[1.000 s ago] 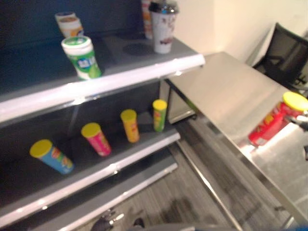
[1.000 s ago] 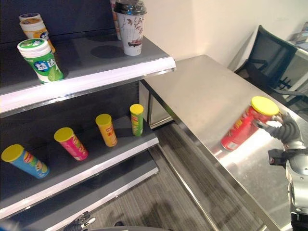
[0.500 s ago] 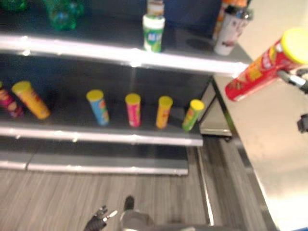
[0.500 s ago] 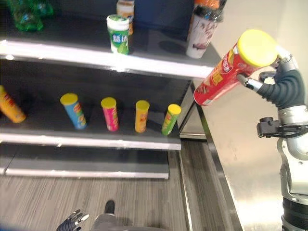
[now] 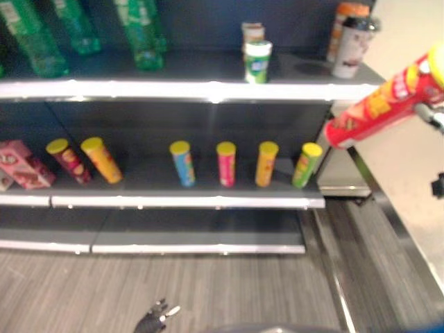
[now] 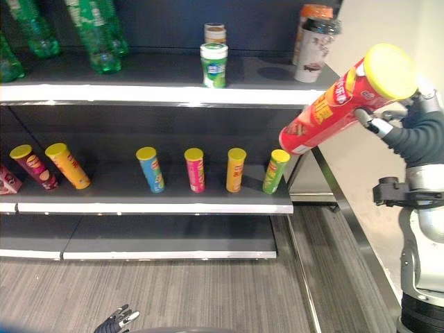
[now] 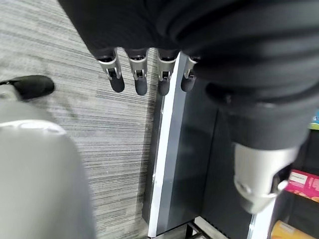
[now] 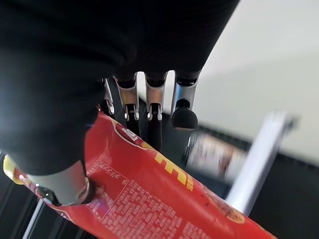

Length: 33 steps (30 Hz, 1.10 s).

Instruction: Put the goods on the table back onto the shelves and tidy them up.

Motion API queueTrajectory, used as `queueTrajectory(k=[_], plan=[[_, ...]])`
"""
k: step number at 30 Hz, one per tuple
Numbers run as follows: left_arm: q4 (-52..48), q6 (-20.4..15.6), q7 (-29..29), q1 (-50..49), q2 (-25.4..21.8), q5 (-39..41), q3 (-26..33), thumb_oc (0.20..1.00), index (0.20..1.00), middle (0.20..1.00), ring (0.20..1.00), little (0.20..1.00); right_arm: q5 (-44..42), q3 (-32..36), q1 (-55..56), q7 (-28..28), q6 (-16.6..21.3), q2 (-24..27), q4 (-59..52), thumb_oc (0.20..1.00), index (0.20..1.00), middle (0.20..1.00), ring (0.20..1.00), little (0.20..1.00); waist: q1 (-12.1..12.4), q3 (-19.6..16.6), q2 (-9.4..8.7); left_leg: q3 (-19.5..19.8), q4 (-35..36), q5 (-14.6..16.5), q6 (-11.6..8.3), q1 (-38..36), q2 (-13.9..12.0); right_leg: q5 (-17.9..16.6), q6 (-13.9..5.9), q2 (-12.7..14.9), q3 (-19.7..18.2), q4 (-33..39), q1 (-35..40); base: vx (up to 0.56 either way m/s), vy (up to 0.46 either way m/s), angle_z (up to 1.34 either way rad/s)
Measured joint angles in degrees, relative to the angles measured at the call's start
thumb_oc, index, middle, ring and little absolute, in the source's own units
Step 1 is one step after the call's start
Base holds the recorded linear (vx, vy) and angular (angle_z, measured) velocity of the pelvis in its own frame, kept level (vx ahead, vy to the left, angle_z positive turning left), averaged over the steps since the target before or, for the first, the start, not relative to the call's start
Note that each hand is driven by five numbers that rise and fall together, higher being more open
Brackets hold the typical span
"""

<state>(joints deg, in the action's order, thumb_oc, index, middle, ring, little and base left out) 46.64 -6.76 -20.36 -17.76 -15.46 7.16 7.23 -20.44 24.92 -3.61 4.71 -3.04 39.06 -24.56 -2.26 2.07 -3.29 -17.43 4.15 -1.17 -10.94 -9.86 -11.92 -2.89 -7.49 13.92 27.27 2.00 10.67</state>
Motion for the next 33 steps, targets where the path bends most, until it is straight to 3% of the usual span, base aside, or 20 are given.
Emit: queueTrajectory(k=[4,6,8,9,10,11,12,14,15,17,21,23,24,25,26,27,29,31,32,33], plan=[[0.76,0.44,-0.71,4.96,-0.95,-1.59,-2.98,1.0,1.0,1.0,1.0,1.0,-1.18,1.33,4.08,0.05,0.16,-1.75,-1.08,0.2,0.2,0.2,0.2,0.2,0.77,-0.42,-3.1,-0.4,0.99,2.44,4.27,1.67,6.1,-2.7,-2.91,6.3,-1.45,-0.72,-1.39,-0.1,0.499,0.19],[0.47,0.41,-0.75,3.71,-1.09,-1.58,-1.71,1.0,1.0,1.0,1.0,1.0,-0.99,0.15,3.81,0.25,0.0,-2.3,-0.72,0.2,0.2,0.2,0.2,0.2,1.17,-0.32,-3.23,-3.9,0.67,1.45,7.39,3.13,10.13,-8.2,-2.54,9.89,-4.12,-1.45,-7.46,-0.27,0.532,-0.83],[0.52,0.65,-0.47,2.43,-1.55,-1.61,0.23,1.0,1.0,1.0,1.0,1.0,-0.9,-3.26,1.62,0.3,-0.14,-3.47,1.21,0.2,0.2,0.2,0.2,0.2,0.65,0.36,-2.61,-7.47,-0.77,2.12,9.61,5.42,10.71,-15.34,-0.11,10.38,0.78,-1.19,-11.78,-0.15,0.326,-0.83],[0.66,0.67,-0.43,2.87,-1.6,-1.62,0.26,1.0,1.0,1.0,1.0,1.0,-0.73,-4.2,1.82,0.42,-0.46,-2.89,2.04,0.2,0.2,0.2,0.2,0.2,0.17,0.76,-1.93,-7.45,-0.65,2.16,10.93,5.93,10.55,-16.01,-0.33,9.95,1.6,-2.98,-13.21,-0.15,0.304,-0.1],[0.32,0.62,-0.42,3.23,-1.56,-1.61,1.24,1.0,1.0,1.0,1.0,1.0,-0.45,-4.54,3.32,1.02,-1.13,-2.98,2.8,0.2,0.2,0.2,0.2,0.2,-0.26,1.18,-0.36,-7.16,0.82,1.61,12.31,5.73,9.07,-9.07,-2.41,6.98,-0.32,-9.65,-14.56,-0.09,0.194,0.04],[-0.68,0.56,-0.39,2.55,-1.65,-1.61,1.85,1.0,1.0,1.0,1.0,1.0,-0.36,-5.65,3.25,1.18,-1.41,-2.73,3.73,0.2,0.2,0.2,0.2,0.2,0.25,1.22,0.19,-7.45,0.94,1.63,12.81,5.72,8.24,-4.84,-2.09,4.8,-0.09,-14.83,-15.75,-0.07,0.15,-0.09],[-1.78,0.48,-0.4,1.86,-2.31,-1.62,2.1,1.0,1.0,1.0,1.0,1.0,-0.25,-6.59,3.4,1.37,-1.68,-2.55,3.71,0.2,0.2,0.2,0.2,0.2,1.2,1.28,-0.06,-7.73,0.91,1.57,12.65,5.77,7.5,-0.98,-2.03,2.36,-0.48,-18.24,-17.0,-0.02,0.045,-0.35],[-1.69,0.67,-0.31,0.85,-3.45,-1.65,2.37,1.0,1.0,1.0,1.0,1.0,-0.47,-7.02,2.86,2.22,-1.36,-2.8,3.57,0.2,0.2,0.2,0.2,0.2,2.45,1.31,-1.91,-8.51,0.91,1.56,12.7,6.1,8.31,3.08,-1.46,-0.95,0.91,-16.9,-15.89,-0.01,-0.009,-0.2],[-1.8,0.64,-0.32,-1.13,-3.26,-1.63,2.63,1.0,1.0,1.0,1.0,1.0,-0.42,-8.21,2.36,2.22,-1.56,-2.22,3.84,0.2,0.2,0.2,0.2,0.2,2.96,1.16,-3.29,-8.21,0.9,0.96,11.9,6.07,8.91,4.7,-0.07,-3.45,1.73,-10.96,-12.42,0.01,-0.051,0.07],[-1.68,0.7,-0.36,-3.08,-3.03,-1.63,2.68,1.0,1.0,1.0,1.0,1.0,-0.37,-8.38,2.37,2.32,-1.53,-1.88,3.47,0.2,0.2,0.2,0.2,0.2,3.4,0.5,-4.57,-8.16,0.85,0.86,11.66,6.15,9.85,4.23,1.23,-4.72,1.61,-4.15,-9.67,0.04,-0.005,0.11],[-2.37,0.8,-1.29,-5.28,-1.76,-1.63,2.24,1.0,1.0,1.0,1.0,1.0,0.68,-8.13,2.01,2.34,-1.62,-0.12,3.21,0.2,0.2,0.2,0.2,0.2,4.86,0.51,-4.05,-6.54,-0.7,0.71,10.56,6.94,9.99,0.98,1.99,-6.46,1.7,3.12,-4.97,-0.06,0.053,0.31],[-2.09,0.68,-1.68,-3.2,-0.29,-1.55,4.05,1.0,1.0,1.0,1.0,1.0,1.39,-8.12,1.43,2.71,-1.75,2.56,2.99,0.2,0.2,0.2,0.2,0.2,4.66,1.09,-4.58,-6.58,-9.46,5.33,6.17,11.53,7.67,0.6,3.7,-4.56,3.74,3.42,-5.71,-0.03,0.187,0.46],[-1.13,0.63,-1.96,-2.92,-0.21,-1.53,4.2,1.0,1.0,1.0,1.0,1.0,1.6,-8.06,1.03,3.15,-1.74,1.62,3.09,0.2,0.2,0.2,0.2,0.2,4.87,1.07,-4.71,-6.1,-13.96,7.02,4.46,13.07,4.48,1.37,4.41,-4.49,3.07,3.36,-6.12,0.08,0.358,-0.05],[-1.08,0.77,-2.02,-3.04,0.09,-1.55,4.52,1.0,1.0,1.0,1.0,1.0,1.81,-8.31,1.28,3.25,-1.8,1.45,2.98,0.2,0.2,0.2,0.2,0.2,4.81,1.16,-4.61,-7.26,-14.72,6.87,4.23,12.53,1.04,1.52,4.28,-4.57,2.63,3.41,-6.09,0.08,0.358,-0.21],[-0.62,0.85,-2.42,-3.23,1.13,-1.56,4.37,1.0,1.0,1.0,1.0,1.0,2.57,-8.0,1.67,3.94,-3.01,1.49,2.93,0.2,0.2,0.2,0.2,0.2,3.49,1.15,-2.6,-6.58,-11.75,3.82,-0.76,9.36,-8.13,0.26,2.31,-4.7,1.94,2.89,-5.49,0.14,0.609,-0.21],[-1.06,1.01,-2.47,-3.96,1.63,-1.57,3.78,1.0,1.0,1.0,1.0,1.0,2.97,-8.02,1.7,3.94,-3.65,0.59,3.27,0.2,0.2,0.2,0.2,0.2,2.54,0.77,-1.03,-6.81,-7.52,1.67,-2.44,6.72,-12.2,0.1,1.57,-4.8,1.62,3.0,-5.17,0.12,0.493,-0.11],[-0.83,0.92,-2.92,-1.78,2.3,-1.57,2.32,1.0,1.0,1.0,1.0,1.0,3.05,-5.01,4.62,4.18,-3.3,1.16,3.64,0.2,0.2,0.2,0.2,0.2,1.21,0.82,0.87,-2.0,-6.48,-0.43,-4.19,6.77,-15.04,-0.11,-0.63,-3.04,-0.71,1.68,-5.43,0.17,0.592,0.15],[-1.19,0.92,-3.26,-1.03,2.25,-1.55,1.19,1.0,1.0,1.0,1.0,1.0,3.81,-4.74,4.45,3.36,-4.25,-1.32,5.13,0.2,0.2,0.2,0.2,0.2,0.65,0.62,1.97,-0.44,-3.8,-1.03,-4.08,6.92,-17.44,0.54,-3.08,-1.34,-1.92,-0.18,-6.24,0.15,0.417,-0.01],[-2.77,1.08,-3.81,-0.42,2.59,-1.48,-0.44,1.0,1.0,1.0,1.0,1.0,4.16,-5.7,3.79,2.96,-4.31,0.47,4.76,0.2,0.2,0.2,0.2,0.2,1.17,0.81,3.61,4.62,-2.83,-7.51,-0.33,6.69,-15.46,-1.15,-6.21,1.49,-3.68,-0.19,-7.03,0.24,0.697,-0.36],[-3.7,1.01,-4.01,-0.9,2.48,-1.33,-0.06,1.0,1.0,1.0,1.0,1.0,4.18,-6.81,4.02,3.15,-4.19,0.73,4.06,0.2,0.2,0.2,0.2,0.2,1.07,0.55,2.91,4.57,-3.13,-1.03,-4.2,6.03,-13.5,-2.78,-8.09,3.64,-4.52,0.51,-6.71,0.24,0.701,-0.36]])
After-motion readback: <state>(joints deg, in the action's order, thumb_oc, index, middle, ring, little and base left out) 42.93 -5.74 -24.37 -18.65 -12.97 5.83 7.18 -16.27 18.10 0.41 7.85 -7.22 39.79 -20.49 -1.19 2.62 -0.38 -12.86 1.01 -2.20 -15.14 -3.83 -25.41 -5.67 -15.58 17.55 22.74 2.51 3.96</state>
